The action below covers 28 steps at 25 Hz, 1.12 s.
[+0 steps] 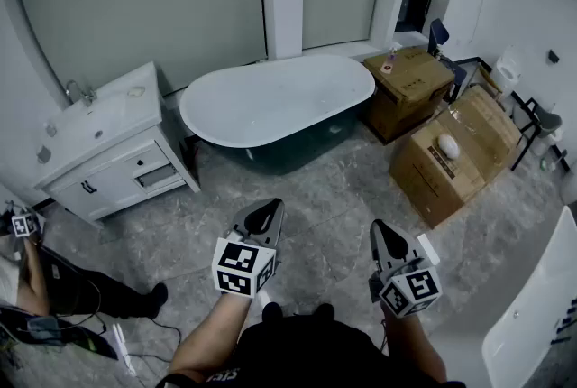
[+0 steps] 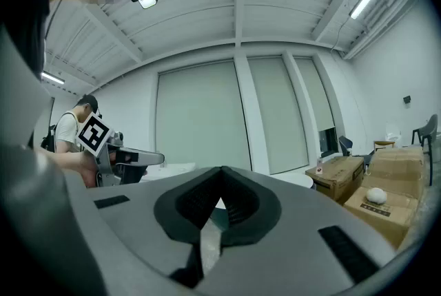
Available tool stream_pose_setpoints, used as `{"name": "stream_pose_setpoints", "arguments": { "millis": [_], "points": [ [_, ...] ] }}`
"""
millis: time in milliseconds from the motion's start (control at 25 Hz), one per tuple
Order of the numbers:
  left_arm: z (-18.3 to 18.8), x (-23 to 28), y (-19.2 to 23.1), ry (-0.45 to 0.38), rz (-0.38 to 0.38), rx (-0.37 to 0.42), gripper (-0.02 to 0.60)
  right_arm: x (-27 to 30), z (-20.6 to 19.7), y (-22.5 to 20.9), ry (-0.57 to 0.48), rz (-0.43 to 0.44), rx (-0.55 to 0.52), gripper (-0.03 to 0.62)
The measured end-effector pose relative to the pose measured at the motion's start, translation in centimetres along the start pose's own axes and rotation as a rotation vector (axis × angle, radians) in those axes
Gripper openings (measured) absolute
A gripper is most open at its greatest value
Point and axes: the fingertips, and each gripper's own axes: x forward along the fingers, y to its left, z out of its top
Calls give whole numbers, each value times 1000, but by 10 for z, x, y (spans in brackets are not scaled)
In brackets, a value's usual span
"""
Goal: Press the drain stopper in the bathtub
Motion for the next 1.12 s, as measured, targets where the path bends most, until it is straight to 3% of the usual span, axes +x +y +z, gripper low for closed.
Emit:
{"name": "stream_pose_setpoints", "arguments": {
  "millis": [200, 560, 1120],
  "points": [
    [3, 5, -1, 7, -16, 8, 14, 3, 6, -3, 7, -27, 6, 11],
    [-1, 22, -13, 24, -20, 7, 14, 3, -3, -16, 9, -3, 19, 11],
    [8, 53, -74, 7, 1, 19, 14, -36, 0, -78, -17, 7, 76, 14]
  ]
}}
